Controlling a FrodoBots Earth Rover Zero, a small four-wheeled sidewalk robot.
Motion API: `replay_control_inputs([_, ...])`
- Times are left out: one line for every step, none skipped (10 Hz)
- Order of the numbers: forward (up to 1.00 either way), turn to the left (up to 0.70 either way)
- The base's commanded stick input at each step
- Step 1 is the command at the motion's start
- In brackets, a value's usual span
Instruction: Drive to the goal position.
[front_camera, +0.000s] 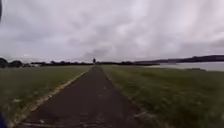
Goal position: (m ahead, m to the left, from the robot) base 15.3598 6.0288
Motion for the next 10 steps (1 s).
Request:
replay_control_inputs([0.70, 0.07])
replay_control_inputs([0.70, 0.00])
replay_control_inputs([0.70, 0.00])
replay_control_inputs([0.70, 0.00])
replay_control_inputs([0.70, 0.00])
replay_control_inputs([0.70, 0.00])
replay_control_inputs([0.70, 0.00])
replay_control_inputs([0.70, 0.00])
replay_control_inputs([0.70, 0.00])
replay_control_inputs([0.70, 0.00])
